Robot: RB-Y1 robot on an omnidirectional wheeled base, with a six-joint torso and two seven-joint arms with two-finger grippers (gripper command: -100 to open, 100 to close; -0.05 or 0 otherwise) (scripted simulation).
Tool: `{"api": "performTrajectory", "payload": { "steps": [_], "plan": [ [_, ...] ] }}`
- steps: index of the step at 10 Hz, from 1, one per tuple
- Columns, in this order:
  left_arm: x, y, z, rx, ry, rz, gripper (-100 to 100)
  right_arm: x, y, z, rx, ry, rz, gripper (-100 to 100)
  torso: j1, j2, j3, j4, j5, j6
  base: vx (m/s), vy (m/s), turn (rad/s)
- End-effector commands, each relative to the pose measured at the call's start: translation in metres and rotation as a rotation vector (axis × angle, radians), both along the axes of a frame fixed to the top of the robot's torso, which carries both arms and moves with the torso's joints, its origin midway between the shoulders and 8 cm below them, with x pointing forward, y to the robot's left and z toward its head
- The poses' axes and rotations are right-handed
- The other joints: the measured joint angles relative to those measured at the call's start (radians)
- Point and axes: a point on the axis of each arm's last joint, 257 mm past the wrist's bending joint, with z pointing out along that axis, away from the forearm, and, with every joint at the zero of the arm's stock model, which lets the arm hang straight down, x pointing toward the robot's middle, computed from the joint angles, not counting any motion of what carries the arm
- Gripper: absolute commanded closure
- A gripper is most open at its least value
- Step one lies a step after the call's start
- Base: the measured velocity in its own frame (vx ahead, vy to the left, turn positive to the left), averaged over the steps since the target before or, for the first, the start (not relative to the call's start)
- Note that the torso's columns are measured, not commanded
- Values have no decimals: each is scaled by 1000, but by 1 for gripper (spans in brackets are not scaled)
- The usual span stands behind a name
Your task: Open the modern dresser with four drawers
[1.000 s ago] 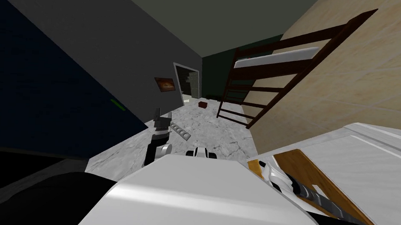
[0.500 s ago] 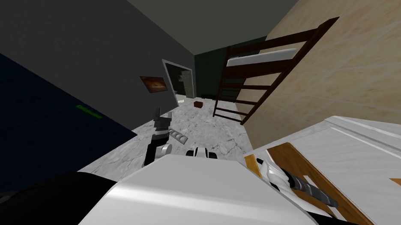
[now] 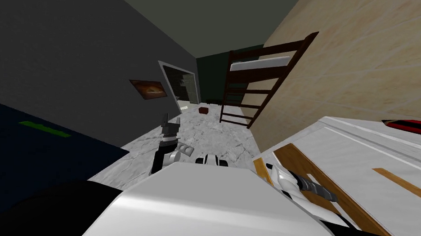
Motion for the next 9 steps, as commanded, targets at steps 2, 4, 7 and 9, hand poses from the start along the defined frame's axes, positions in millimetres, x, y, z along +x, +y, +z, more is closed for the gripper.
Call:
{"api": "performTrajectory", "payload": {
  "steps": [2, 4, 7, 9],
  "plan": [
    [0, 0, 0, 0, 0, 0, 0, 38, -2, 8, -14, -24, 89, 100, 2, 2, 1, 0, -1, 1, 111, 33, -276],
    [0, 0, 0, 0, 0, 0, 0, 47, 3, 5, -14, 0, 125, 100, 4, 3, 2, 1, -1, -1, 62, 31, -115],
    [0, 0, 0, 0, 0, 0, 0, 77, 5, 8, -12, -17, 196, 100, 5, 2, 1, 0, -1, 2, 93, 43, -290],
    [0, 0, 0, 0, 0, 0, 0, 85, 11, 4, -12, 6, 230, 100, 4, 4, 2, 1, -1, 2, 67, 36, -97]
  ]
}}
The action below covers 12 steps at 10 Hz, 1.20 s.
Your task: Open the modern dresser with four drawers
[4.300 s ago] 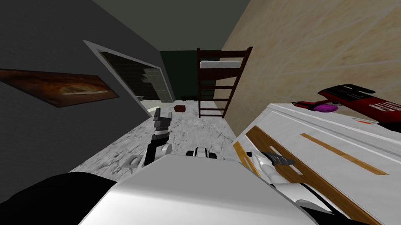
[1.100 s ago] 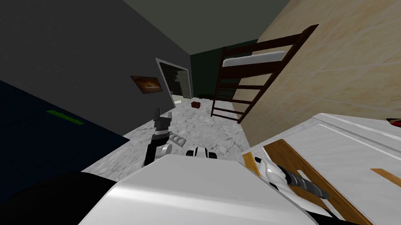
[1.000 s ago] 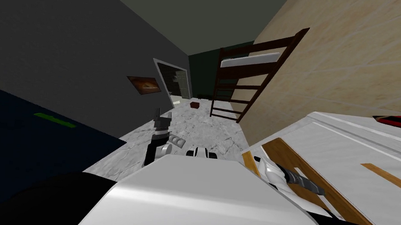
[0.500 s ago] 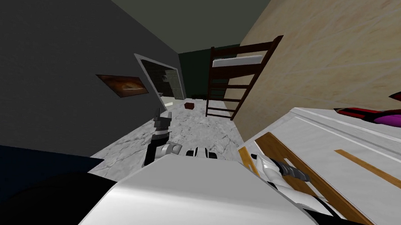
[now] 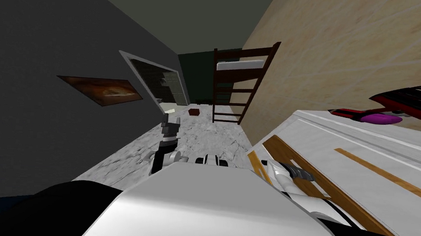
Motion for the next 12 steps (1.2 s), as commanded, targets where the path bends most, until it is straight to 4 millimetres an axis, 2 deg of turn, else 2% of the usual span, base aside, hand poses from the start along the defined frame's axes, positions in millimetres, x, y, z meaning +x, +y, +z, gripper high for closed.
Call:
{"api": "performTrajectory", "payload": {
  "steps": [1, 2, 3, 5, 6, 7, 9, 10, 11, 12],
  "plan": [
    [0, 0, 0, 0, 0, 0, 0, 17, 3, 2, -5, -1, 43, 100, -2, 1, 1, 1, 0, -4, 69, 38, -298],
    [0, 0, 0, 0, 0, 0, 0, 22, 7, 0, -6, 16, 66, 100, -1, -1, 0, 0, 0, 2, 78, 44, -214],
    [0, 0, 0, 0, 0, 0, 0, 32, 6, 2, -2, 0, 84, 100, 0, 0, 0, 0, 0, 1, 106, 73, -629],
    [0, 0, 0, 0, 0, 0, 0, 39, 13, -2, -4, 24, 117, 100, -1, -6, -2, 1, -2, -13, 39, 49, -6],
    [0, 0, 0, 0, 0, 0, 0, 26, 11, -6, -1, 33, 93, 100, -4, -7, -3, 2, -2, -17, -10, 8, -18],
    [0, 0, 0, 0, 0, 0, 0, 37, 14, -5, 2, 29, 112, 100, -5, -7, -3, 0, -2, -11, -32, 119, 11],
    [0, 0, 0, 0, 0, 0, 0, 50, 16, -1, 3, 21, 132, 100, 2, -9, -3, 0, -4, -14, -33, 194, 25],
    [0, 0, 0, 0, 0, 0, 0, 50, 16, -1, 3, 21, 132, 100, 0, -11, -5, 0, -2, -17, -26, 144, -1],
    [0, 0, 0, 0, 0, 0, 0, 36, 13, -6, 6, 38, 111, 100, -4, -12, -6, 1, -1, -17, -16, 58, -27],
    [0, 0, 0, 0, 0, 0, 0, 42, 17, -7, 7, 35, 119, 100, -7, -11, -6, 0, -1, -12, -19, 120, -12]
  ]
}}
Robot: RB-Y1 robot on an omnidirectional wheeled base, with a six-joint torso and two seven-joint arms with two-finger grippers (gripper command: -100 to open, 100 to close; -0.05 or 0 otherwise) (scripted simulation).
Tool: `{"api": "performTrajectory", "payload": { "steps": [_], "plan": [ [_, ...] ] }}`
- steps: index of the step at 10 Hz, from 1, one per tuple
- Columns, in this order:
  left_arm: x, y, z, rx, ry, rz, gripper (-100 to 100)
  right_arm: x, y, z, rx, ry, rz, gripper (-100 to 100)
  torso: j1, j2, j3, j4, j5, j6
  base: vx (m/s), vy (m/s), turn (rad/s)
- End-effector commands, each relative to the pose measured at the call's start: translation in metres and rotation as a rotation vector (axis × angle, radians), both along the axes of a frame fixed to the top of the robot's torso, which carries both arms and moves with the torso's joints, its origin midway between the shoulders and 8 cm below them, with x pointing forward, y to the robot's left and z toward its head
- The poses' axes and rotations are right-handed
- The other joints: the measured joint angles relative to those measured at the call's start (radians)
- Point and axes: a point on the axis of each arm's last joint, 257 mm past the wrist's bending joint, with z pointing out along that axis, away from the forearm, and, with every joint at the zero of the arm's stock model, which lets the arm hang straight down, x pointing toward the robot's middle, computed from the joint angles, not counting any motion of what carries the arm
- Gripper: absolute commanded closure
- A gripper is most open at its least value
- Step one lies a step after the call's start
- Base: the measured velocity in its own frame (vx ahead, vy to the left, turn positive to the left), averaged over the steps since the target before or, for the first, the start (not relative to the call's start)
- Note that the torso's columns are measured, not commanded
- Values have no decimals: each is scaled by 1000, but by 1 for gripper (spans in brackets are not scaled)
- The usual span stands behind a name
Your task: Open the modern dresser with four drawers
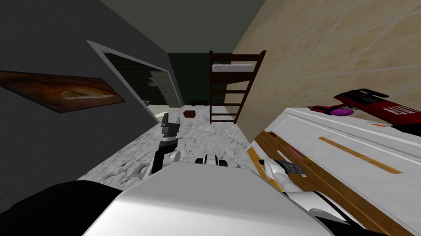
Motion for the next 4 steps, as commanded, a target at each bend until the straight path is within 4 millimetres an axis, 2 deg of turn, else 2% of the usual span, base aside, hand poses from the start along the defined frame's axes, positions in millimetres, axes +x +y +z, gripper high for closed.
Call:
{"api": "performTrajectory", "payload": {
  "steps": [1, 2, 3, 4],
  "plan": [
    [0, 0, 0, 0, 0, 0, 0, 10, 3, 3, -3, -8, 11, 100, 5, 2, 2, -1, -3, 1, -21, 182, 7],
    [0, 0, 0, 0, 0, 0, 0, 14, 4, 5, -4, -11, 16, 100, 6, 2, 3, -1, -4, 0, 2, 197, 3],
    [0, 0, 0, 0, 0, 0, 0, 9, -14, 16, -3, 3, 3, -100, 6, 0, 2, 0, -3, -2, -13, 150, -51],
    [0, 0, 0, 0, 0, 0, 0, 12, -19, 21, -2, 4, 4, -100, 2, 2, 2, -1, -1, 3, -23, 78, -33]
  ]
}}
